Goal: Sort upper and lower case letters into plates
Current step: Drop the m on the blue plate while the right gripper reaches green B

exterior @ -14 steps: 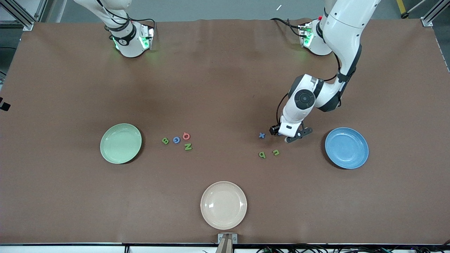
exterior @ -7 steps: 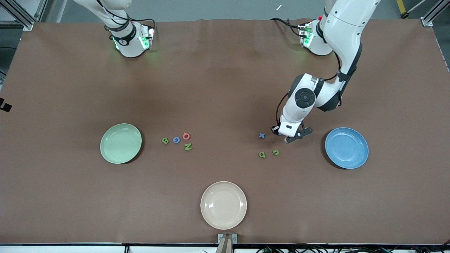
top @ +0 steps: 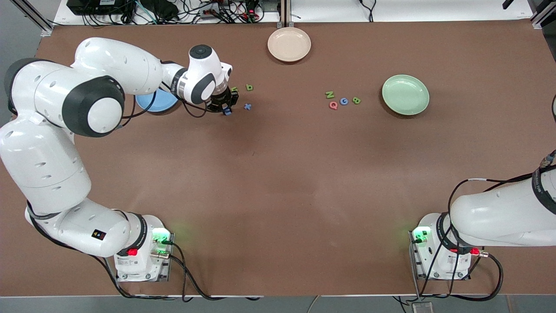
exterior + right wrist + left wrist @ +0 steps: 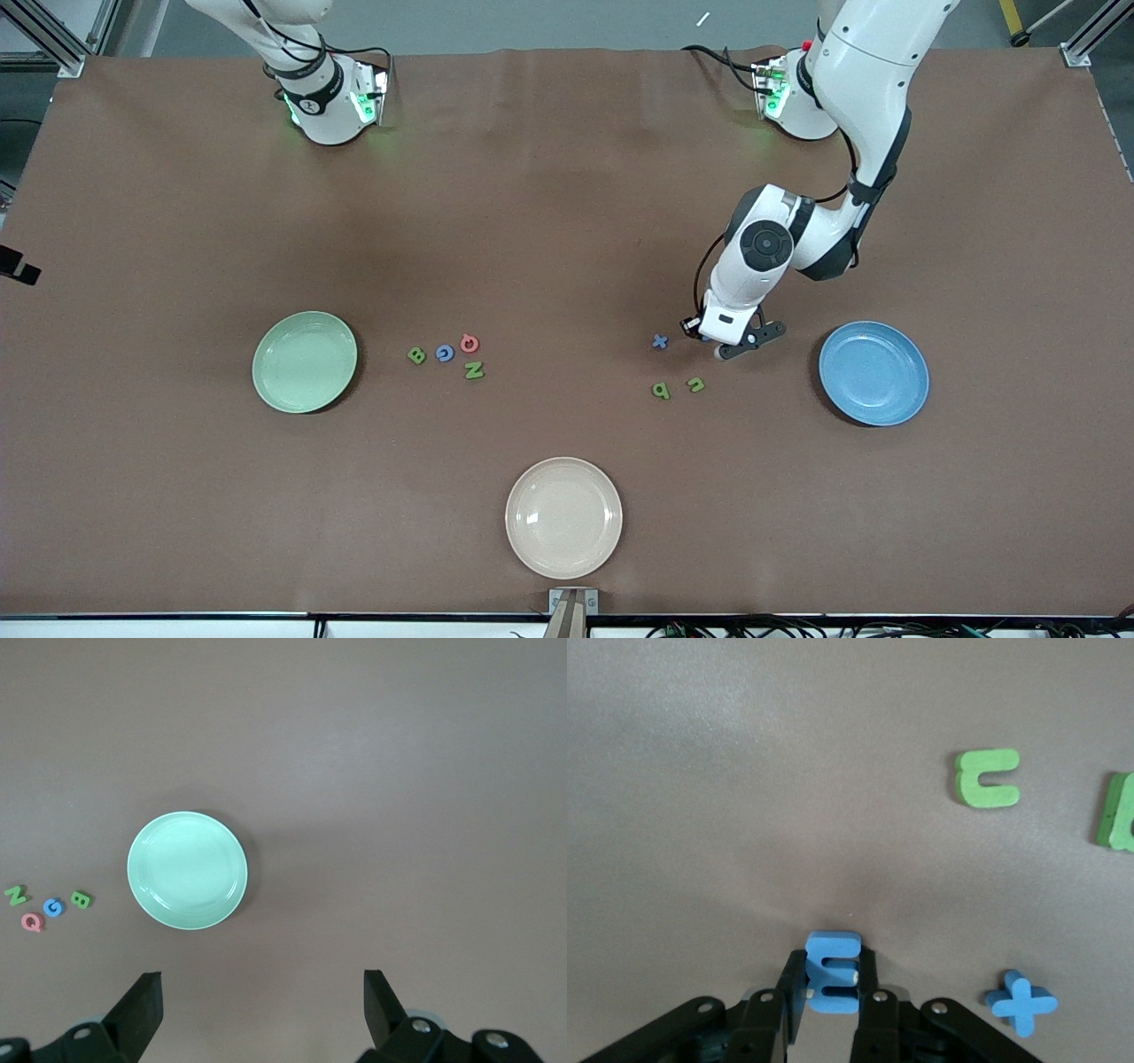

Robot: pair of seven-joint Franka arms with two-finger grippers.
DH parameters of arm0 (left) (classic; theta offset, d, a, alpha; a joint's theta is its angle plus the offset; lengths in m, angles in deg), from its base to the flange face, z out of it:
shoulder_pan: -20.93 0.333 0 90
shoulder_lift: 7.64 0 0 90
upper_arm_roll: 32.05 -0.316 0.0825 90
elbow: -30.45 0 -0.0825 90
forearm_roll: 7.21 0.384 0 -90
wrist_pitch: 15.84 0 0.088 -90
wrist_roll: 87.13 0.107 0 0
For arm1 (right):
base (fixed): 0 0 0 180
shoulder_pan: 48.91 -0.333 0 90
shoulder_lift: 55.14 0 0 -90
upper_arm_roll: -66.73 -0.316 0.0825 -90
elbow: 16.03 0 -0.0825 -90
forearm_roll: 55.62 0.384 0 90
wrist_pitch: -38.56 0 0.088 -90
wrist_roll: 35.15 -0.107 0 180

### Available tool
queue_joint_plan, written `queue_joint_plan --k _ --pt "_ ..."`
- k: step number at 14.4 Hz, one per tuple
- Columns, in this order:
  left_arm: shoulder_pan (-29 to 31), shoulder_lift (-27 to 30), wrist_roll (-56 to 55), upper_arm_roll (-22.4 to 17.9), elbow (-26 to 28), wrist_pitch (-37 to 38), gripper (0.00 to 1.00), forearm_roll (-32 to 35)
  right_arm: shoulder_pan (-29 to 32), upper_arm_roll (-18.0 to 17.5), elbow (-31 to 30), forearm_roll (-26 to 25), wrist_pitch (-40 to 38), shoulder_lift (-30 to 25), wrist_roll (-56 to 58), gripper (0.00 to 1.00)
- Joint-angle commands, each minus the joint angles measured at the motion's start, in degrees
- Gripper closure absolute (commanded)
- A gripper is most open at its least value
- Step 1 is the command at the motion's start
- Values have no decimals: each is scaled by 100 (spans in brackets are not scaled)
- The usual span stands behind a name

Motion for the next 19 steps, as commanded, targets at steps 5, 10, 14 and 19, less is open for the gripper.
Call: queue_joint_plan --k 5,10,14,19 --pt "536 826 784 -9 -362 1465 92 110 -675 14 38 -68 477 340 43 0" --pt "1309 1108 2199 -18 -397 1773 92 110 -791 -3 12 20 724 763 52 0" --pt "1942 1073 3359 -18 -415 1774 92 127 -1605 -38 -322 20 759 728 -1954 0" --pt "2646 951 3792 -1 -169 1538 91 864 -2819 -38 -1559 20 2084 702 -3970 0"
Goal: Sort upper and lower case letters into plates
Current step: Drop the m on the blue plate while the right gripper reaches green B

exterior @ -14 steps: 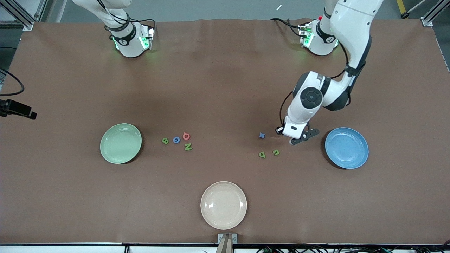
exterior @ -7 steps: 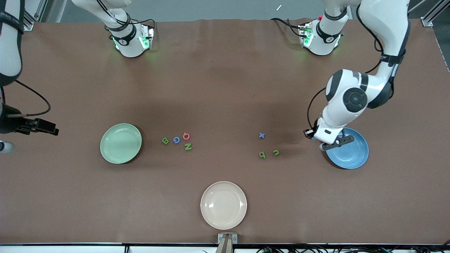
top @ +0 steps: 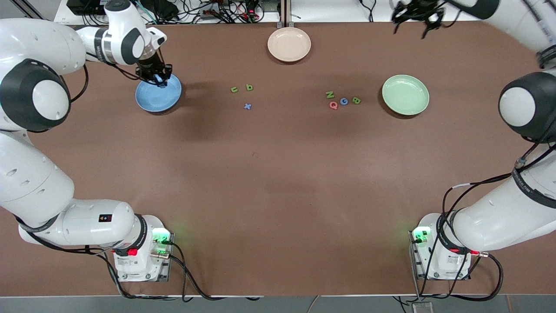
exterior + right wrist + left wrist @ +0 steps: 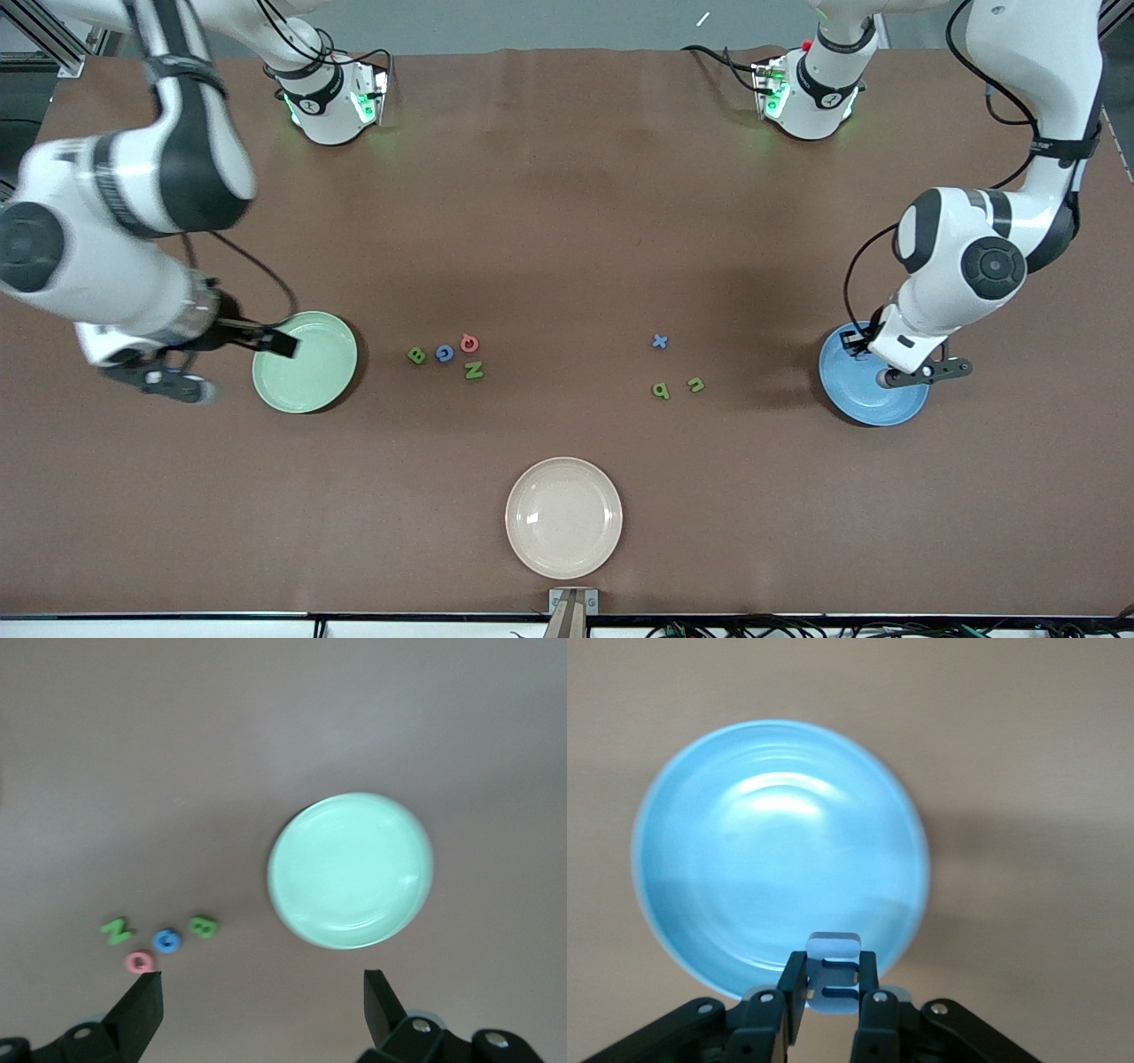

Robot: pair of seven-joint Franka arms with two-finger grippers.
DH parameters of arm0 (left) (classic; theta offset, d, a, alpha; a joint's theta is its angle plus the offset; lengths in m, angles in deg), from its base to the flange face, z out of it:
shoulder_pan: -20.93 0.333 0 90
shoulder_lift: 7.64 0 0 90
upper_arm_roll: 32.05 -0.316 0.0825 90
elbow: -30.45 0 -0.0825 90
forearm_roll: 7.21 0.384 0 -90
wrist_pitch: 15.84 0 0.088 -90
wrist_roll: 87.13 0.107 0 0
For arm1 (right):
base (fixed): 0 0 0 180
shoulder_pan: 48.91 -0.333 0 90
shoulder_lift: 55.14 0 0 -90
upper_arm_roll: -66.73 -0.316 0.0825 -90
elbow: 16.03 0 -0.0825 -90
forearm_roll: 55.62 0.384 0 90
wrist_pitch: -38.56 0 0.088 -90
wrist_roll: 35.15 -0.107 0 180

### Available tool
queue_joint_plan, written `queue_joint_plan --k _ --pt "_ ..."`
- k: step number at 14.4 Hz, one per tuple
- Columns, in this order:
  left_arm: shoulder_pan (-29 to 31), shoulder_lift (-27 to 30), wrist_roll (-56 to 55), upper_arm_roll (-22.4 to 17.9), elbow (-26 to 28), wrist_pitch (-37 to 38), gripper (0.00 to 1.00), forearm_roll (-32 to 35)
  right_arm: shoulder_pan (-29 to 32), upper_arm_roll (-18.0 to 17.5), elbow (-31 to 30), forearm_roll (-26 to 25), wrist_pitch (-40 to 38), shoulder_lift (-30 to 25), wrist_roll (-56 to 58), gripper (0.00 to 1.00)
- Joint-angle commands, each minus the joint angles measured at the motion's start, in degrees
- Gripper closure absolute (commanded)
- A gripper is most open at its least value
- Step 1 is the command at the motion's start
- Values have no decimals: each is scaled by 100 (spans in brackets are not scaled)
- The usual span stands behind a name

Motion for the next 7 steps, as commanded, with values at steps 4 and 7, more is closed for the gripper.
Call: queue_joint_plan --k 4,7 --pt "571 -313 419 66 390 -917 90 441 -663 68 -1888 11 2012 -172 -1593 0" --pt "800 -533 674 66 408 -1242 90 529 -715 68 -2891 11 3330 -164 -2192 0"
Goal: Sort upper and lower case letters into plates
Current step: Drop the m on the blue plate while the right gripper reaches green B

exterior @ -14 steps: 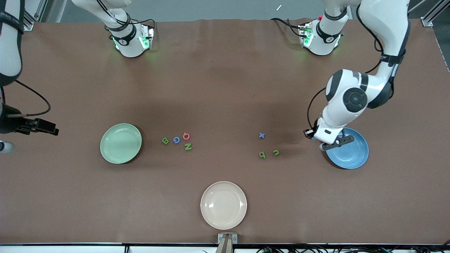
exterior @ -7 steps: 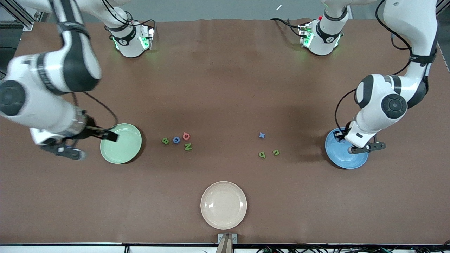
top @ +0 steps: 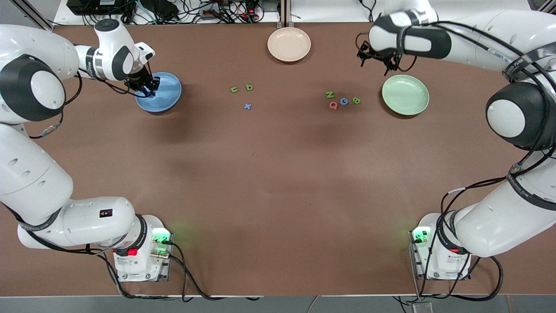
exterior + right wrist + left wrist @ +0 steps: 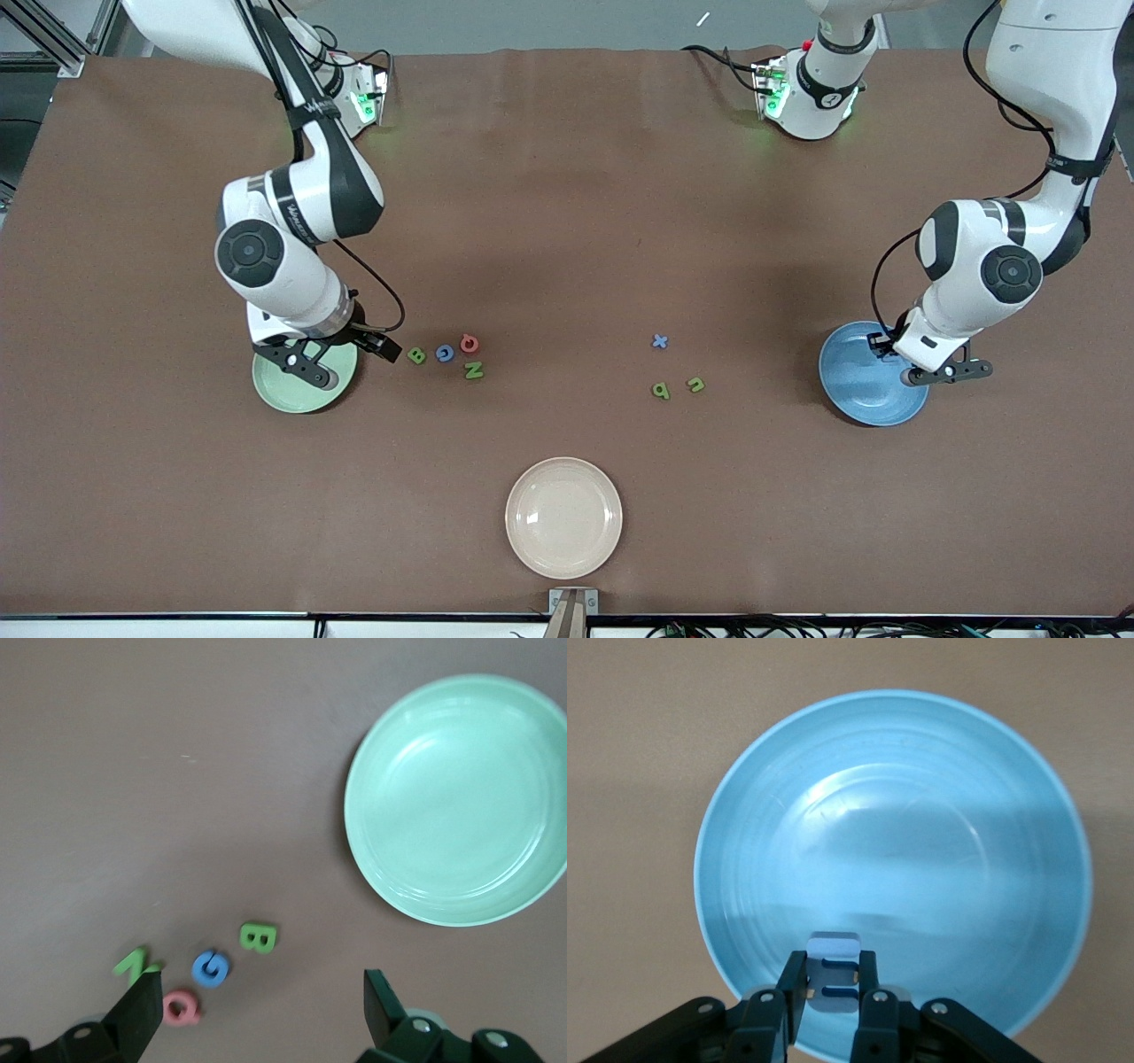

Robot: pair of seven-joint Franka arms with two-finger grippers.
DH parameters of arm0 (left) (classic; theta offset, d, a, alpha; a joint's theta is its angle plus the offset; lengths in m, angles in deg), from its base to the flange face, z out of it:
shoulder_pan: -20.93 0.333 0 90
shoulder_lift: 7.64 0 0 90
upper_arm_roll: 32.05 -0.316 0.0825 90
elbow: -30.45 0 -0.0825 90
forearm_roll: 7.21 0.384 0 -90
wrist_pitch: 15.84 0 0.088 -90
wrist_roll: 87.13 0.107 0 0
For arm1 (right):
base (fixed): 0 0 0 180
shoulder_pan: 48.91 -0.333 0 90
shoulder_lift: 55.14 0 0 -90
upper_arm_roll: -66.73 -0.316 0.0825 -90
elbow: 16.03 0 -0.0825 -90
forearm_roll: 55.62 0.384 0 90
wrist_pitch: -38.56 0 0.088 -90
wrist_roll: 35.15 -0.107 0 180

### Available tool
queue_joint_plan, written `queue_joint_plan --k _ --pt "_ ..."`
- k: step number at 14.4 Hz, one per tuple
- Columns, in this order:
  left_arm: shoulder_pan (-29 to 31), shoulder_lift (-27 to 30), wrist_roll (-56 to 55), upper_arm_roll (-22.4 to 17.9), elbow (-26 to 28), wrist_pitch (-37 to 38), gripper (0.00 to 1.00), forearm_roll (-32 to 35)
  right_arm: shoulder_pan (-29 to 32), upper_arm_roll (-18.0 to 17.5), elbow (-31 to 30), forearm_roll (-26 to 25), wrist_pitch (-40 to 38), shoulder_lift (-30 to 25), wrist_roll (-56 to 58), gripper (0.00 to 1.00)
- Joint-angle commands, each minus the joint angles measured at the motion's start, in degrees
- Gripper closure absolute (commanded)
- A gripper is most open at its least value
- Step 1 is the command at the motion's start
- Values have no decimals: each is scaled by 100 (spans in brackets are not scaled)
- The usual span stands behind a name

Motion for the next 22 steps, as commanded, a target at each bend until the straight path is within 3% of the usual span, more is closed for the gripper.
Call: queue_joint_plan --k 1,5,8,9,11,13,16,22 --pt "236 -148 260 51 37 -351 90 167 -124 55 -1007 13 1102 -178 -510 0" --pt "324 -315 366 42 19 -537 89 298 -282 47 -1036 31 1482 208 -827 1" --pt "386 -324 375 51 11 -537 81 352 -405 47 -835 31 1720 647 -862 1" --pt "386 -316 375 51 11 -537 73 352 -414 47 -738 31 1712 796 -862 1" --pt "360 -263 427 60 11 -529 19 361 -414 47 -632 31 1720 955 -854 2" --pt "324 -167 393 103 -7 -502 5 361 -432 38 -579 31 1720 1035 -827 6" --pt "324 35 252 541 -112 -135 1 352 -475 38 -500 22 1747 1192 -810 14" --pt "281 54 -1249 1763 -683 614 1 317 -528 38 -421 22 1791 1351 -810 30"
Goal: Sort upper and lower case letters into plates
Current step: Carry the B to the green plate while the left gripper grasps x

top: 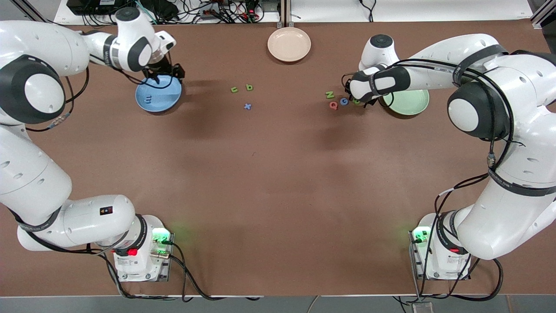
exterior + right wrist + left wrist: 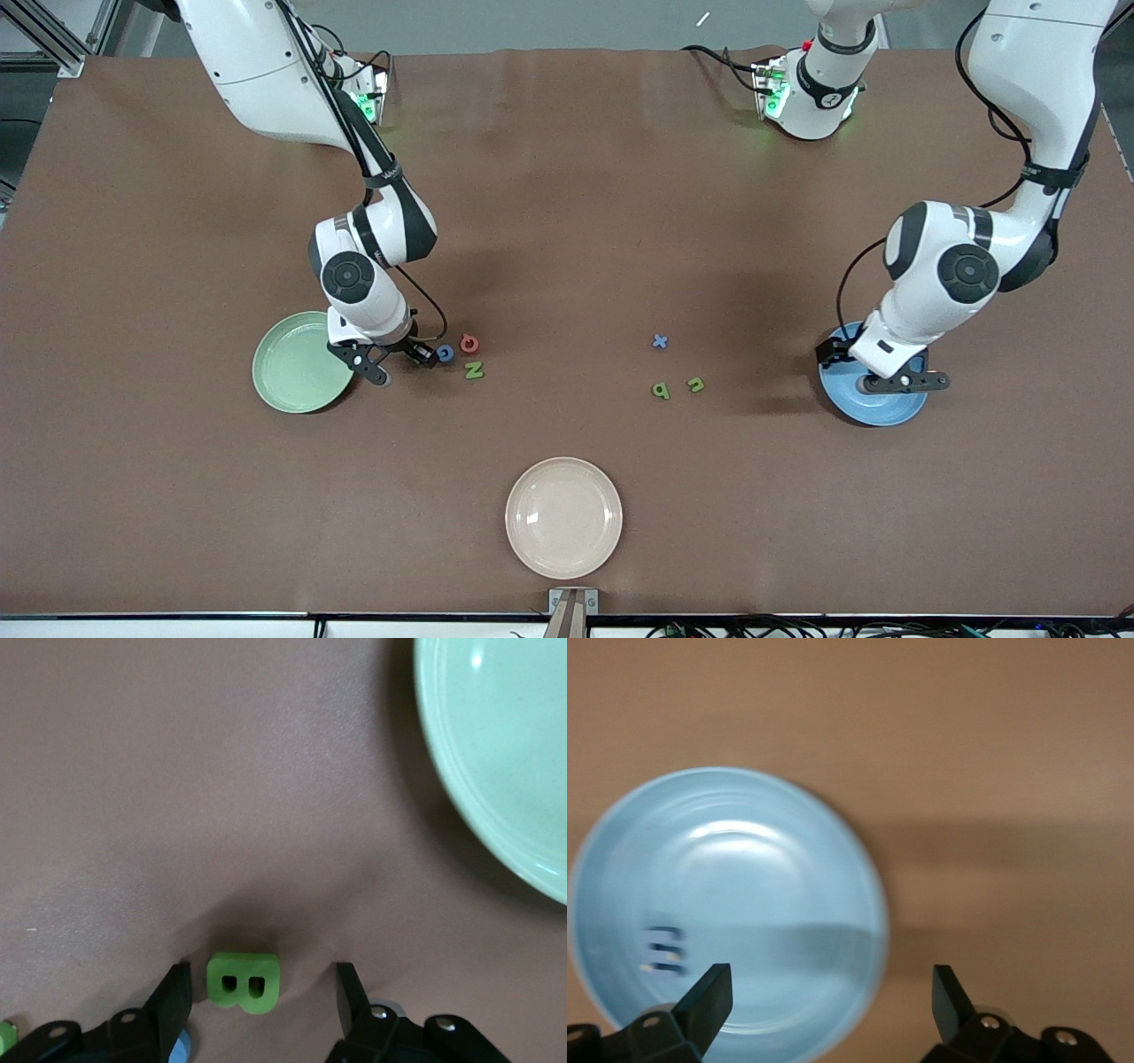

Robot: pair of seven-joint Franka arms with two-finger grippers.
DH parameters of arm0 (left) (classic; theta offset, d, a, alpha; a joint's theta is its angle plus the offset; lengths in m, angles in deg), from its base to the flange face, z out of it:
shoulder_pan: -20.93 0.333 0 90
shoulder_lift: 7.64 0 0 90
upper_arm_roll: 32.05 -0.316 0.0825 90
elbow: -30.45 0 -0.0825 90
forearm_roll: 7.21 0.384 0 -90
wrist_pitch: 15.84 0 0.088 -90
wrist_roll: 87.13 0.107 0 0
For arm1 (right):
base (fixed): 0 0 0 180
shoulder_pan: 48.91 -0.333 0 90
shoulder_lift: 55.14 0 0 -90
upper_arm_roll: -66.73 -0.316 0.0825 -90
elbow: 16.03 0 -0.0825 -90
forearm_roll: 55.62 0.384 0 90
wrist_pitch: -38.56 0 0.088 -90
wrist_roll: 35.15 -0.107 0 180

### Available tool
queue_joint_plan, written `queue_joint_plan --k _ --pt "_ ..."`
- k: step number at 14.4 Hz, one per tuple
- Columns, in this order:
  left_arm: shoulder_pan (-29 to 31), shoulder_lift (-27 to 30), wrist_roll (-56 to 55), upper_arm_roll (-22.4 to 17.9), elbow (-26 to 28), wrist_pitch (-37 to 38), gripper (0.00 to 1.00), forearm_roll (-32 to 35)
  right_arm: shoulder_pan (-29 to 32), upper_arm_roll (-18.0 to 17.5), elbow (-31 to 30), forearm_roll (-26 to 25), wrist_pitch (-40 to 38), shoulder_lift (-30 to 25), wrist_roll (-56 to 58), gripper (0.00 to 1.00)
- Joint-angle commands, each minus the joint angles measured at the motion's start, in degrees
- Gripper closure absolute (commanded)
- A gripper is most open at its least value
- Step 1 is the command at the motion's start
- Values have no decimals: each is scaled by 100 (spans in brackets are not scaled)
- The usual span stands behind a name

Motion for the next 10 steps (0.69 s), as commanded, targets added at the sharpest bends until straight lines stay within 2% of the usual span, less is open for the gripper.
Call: queue_joint_plan --k 1,2,3,7,8,10 --pt "-89 -40 -570 458 -263 198 1 46 -71 40 62 20 49 74 -32 32" --pt "-299 -92 -799 494 -334 198 1 37 -71 40 62 20 49 74 -23 36" --pt "-544 -197 -1079 477 -448 198 1 37 -62 40 62 20 49 74 -15 45" --pt "-1283 -716 -1995 468 -1019 198 1 81 -18 40 89 20 32 74 12 88" --pt "-1442 -865 -2170 460 -1133 198 1 81 8 40 98 20 32 65 29 96" --pt "-1723 -1129 -2443 442 -1327 198 1 99 52 49 106 29 -56 -31 213 98"
